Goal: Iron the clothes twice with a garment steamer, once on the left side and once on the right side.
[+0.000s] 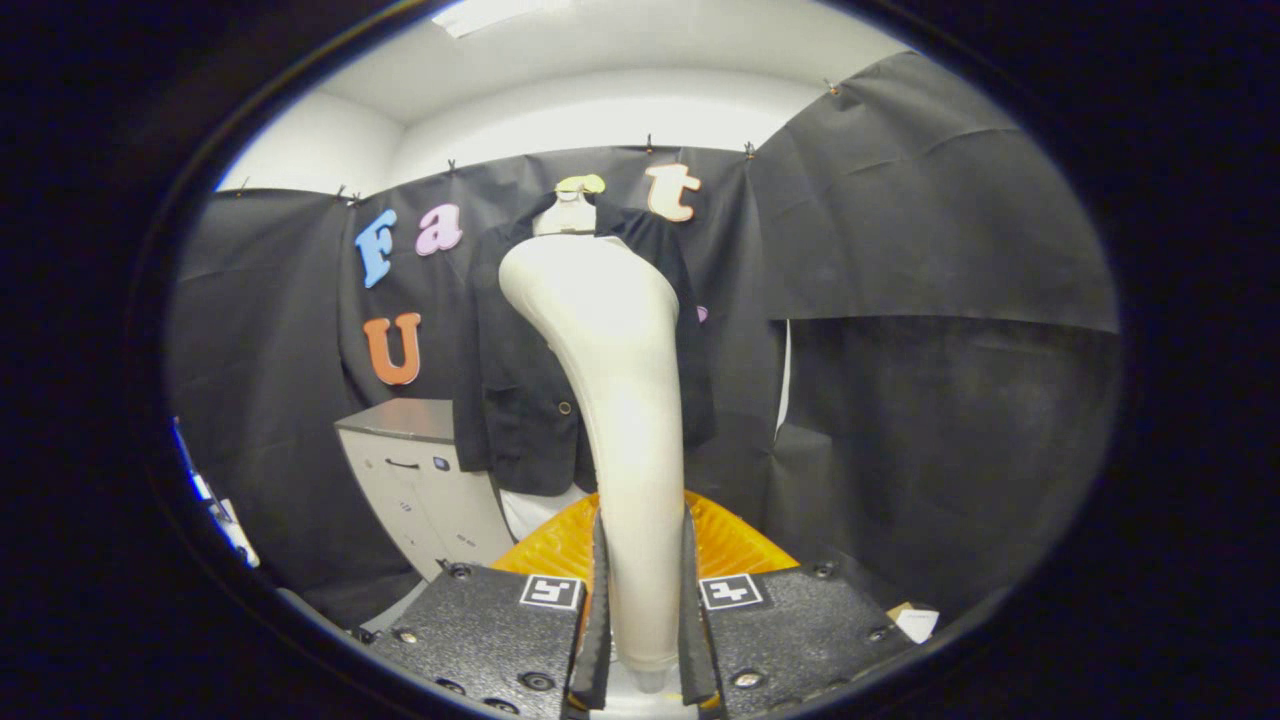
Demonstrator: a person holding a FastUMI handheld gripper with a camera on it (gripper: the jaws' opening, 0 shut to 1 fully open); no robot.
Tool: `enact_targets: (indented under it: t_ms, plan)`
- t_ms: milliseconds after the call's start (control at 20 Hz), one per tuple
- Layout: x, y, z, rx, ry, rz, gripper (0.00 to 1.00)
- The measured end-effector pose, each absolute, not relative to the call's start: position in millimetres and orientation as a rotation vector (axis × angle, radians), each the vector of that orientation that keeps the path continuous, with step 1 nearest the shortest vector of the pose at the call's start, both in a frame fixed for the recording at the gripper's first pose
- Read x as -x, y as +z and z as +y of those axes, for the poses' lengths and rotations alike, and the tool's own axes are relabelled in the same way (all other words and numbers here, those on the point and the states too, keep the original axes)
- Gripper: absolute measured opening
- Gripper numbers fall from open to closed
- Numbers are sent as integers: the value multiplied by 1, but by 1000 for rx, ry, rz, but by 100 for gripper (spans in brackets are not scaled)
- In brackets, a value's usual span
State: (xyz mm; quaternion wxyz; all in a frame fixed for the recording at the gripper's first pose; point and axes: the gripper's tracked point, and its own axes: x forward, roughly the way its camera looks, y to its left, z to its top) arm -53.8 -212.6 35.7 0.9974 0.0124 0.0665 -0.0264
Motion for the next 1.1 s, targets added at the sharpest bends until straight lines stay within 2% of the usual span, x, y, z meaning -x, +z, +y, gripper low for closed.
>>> enact_targets:
  t_ms: [350,1100]
  plan:
    - [65,32,-234,-26,20,166,30]
    - [45,29,-255,-82,-5,186,30]
